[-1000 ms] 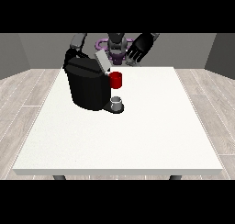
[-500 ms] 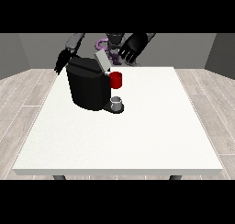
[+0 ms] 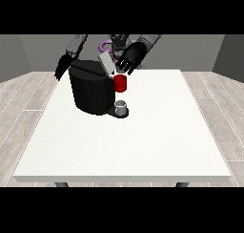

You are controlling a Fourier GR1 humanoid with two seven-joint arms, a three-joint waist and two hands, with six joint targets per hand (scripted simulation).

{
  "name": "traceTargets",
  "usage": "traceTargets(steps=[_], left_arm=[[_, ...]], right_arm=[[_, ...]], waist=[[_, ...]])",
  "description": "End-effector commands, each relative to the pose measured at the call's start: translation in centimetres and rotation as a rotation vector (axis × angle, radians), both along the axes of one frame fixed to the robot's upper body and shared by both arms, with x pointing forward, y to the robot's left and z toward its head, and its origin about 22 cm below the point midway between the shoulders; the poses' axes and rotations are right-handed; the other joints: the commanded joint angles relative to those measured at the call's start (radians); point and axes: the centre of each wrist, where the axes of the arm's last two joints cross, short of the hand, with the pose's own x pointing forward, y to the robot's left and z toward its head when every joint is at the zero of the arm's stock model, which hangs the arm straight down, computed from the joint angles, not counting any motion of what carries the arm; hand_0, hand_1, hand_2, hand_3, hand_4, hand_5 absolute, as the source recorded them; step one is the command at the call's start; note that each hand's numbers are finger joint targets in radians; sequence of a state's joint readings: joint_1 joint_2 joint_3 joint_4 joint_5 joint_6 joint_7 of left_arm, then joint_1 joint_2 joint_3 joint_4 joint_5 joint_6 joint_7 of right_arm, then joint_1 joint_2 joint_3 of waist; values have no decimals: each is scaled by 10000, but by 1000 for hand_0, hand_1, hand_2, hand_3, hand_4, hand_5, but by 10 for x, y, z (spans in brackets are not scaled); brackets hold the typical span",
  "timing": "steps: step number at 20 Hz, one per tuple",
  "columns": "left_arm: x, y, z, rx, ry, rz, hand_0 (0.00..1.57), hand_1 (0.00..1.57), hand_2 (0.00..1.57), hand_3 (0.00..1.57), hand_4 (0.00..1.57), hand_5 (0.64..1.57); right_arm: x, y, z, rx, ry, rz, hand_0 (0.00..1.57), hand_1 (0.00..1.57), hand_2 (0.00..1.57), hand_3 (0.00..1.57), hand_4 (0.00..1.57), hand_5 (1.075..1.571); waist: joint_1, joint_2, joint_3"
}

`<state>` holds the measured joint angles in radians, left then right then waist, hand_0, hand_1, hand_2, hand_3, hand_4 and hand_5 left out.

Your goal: Insert the coffee pod into the coffee machine and close the lid

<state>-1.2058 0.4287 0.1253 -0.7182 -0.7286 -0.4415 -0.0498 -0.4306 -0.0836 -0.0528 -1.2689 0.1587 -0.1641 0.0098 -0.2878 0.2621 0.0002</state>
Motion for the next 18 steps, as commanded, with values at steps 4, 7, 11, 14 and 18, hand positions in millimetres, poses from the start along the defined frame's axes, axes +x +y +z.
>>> traceTargets(steps=[4, 7, 11, 14, 18], left_arm=[[1, 8, 7, 171, -9, -133, 1248, 1248, 1286, 1244, 445, 1571], [4, -24, -3, 220, 286, -480, 1251, 1251, 1290, 1217, 425, 1571], [5, -12, 0, -37, 469, -340, 1187, 1187, 1230, 1196, 441, 1571], [5, -5, -13, 47, 262, -213, 1196, 1196, 1252, 1201, 418, 1571], [6, -10, -4, 157, -177, -205, 1204, 1204, 1255, 1198, 411, 1571]], right_arm=[[5, -6, 9, 118, -500, -268, 0, 0, 0, 0, 153, 1571], [4, 7, -4, -188, 217, -374, 0, 0, 0, 0, 0, 1571], [3, -1, -5, 181, -83, -289, 0, 0, 0, 0, 100, 1571], [-4, -4, -11, 110, 18, -336, 0, 0, 0, 0, 0, 1571], [9, 1, 11, 183, -432, -154, 0, 0, 0, 0, 0, 1571]], waist=[[66, 268, 1], [281, -52, 2], [113, 123, 3], [-39, 129, 1], [-61, 513, 1]])
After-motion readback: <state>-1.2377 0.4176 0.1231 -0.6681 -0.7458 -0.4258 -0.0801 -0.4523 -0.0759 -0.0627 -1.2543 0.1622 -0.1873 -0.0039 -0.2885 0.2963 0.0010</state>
